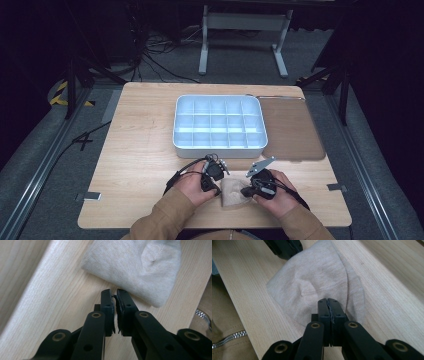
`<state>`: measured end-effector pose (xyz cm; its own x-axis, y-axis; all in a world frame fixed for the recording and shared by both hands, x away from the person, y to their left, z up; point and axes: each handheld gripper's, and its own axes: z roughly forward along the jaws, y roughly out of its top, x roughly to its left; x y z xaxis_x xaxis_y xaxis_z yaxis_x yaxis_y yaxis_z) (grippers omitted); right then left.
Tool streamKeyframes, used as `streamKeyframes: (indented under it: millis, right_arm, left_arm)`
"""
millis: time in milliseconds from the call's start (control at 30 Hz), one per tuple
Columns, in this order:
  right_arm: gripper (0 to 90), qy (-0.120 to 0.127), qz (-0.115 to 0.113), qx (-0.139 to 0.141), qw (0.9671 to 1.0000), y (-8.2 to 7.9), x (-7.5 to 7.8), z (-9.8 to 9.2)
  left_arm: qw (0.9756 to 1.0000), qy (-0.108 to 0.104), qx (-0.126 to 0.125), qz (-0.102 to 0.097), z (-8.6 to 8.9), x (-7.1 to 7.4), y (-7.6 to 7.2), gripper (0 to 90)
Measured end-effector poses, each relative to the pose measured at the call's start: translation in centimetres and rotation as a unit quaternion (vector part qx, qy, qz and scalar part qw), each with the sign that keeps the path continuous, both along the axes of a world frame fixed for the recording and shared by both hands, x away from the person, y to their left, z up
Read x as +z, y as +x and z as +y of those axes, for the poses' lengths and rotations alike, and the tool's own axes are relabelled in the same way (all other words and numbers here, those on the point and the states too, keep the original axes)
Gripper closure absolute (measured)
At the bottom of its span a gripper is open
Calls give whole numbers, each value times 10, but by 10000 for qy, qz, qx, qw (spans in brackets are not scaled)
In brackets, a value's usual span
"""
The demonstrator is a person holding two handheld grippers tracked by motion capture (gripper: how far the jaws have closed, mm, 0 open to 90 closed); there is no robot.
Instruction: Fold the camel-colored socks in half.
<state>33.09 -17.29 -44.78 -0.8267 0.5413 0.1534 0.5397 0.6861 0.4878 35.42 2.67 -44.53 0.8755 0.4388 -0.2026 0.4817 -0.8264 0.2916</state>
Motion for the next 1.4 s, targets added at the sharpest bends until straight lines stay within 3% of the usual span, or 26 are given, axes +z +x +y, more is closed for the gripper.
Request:
streamKeyframes:
  millis: [333,600,700,867,1100,1400]
  right_arm:
    - [900,9,-16,-4,10000,0,-1,1]
    - [900,12,-18,-9,10000,-1,-1,1]
    - [900,11,-13,-18,10000,-1,-1,2]
    - [900,30,6,-41,10000,-1,-2,2]
    - [900,93,44,-107,9999,-1,-3,1]
    - [880,87,20,-73,9999,-1,0,-1]
  left_arm:
    - [9998,-119,-127,-91,-5,2,-2,828]
    - [9984,-468,-165,-282,-5,9,-4,820]
    - [9967,-635,-175,-470,-8,12,-7,821]
    - [9946,-834,-251,-560,-15,14,-11,820]
    - [9946,-782,-414,-542,-25,12,-10,804]
    - [9945,-783,-377,-584,-28,11,-10,795]
